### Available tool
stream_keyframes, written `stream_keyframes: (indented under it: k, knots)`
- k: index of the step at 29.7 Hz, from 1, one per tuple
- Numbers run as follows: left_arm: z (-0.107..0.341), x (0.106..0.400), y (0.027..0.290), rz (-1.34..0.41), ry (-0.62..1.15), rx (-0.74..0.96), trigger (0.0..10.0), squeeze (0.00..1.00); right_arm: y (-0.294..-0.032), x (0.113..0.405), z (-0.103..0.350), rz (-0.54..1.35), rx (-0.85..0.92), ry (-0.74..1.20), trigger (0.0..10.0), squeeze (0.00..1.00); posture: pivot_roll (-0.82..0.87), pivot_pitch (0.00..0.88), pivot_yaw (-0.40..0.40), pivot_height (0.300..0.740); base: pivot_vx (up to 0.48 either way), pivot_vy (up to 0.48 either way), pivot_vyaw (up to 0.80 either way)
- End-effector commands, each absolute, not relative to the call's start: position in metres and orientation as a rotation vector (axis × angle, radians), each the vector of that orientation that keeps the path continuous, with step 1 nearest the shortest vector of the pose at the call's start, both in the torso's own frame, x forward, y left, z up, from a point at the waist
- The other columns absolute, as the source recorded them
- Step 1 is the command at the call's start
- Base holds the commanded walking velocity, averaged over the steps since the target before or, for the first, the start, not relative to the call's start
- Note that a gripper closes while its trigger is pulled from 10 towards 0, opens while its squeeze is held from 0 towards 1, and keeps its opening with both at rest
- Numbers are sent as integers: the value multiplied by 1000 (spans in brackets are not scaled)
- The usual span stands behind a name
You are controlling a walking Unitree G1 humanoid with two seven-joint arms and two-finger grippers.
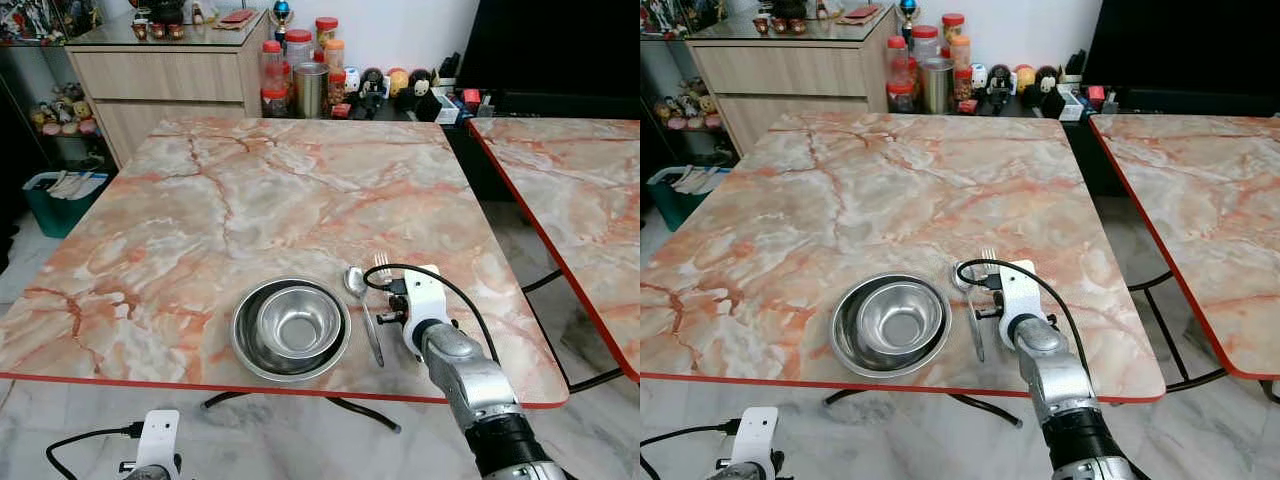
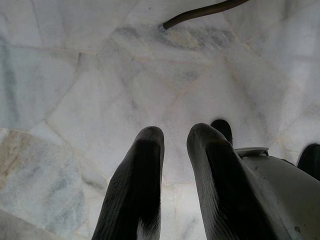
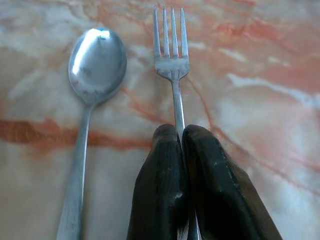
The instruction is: Setting the table
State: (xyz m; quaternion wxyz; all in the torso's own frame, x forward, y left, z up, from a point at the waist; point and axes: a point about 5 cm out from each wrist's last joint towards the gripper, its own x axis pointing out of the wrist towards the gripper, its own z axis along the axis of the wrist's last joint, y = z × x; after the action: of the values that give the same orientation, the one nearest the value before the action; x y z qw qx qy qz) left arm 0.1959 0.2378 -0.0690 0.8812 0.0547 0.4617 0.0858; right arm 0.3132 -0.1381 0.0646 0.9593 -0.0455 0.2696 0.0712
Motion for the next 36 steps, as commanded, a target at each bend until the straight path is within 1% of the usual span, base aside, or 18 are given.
stream_keyframes:
  k: [1, 25, 26, 36]
  knots:
    - [-70, 194, 236, 173, 973, 112, 10000, 0, -136, 313, 66, 152, -99, 548, 10000, 0, 41, 0, -24, 740, 0, 0, 0]
    - [-70, 195, 236, 180, 976, 109, 10000, 0, -136, 314, 59, 132, -84, 567, 10000, 0, 49, 0, -28, 740, 0, 0, 0]
    - [-70, 195, 236, 181, 976, 109, 10000, 0, -136, 315, 59, 131, -82, 567, 10000, 992, 49, 0, -28, 740, 0, 0, 0]
    - [-70, 195, 235, 180, 977, 105, 10000, 0, -137, 317, 57, 128, -81, 564, 10000, 1000, 52, 0, -33, 740, 0, 0, 0]
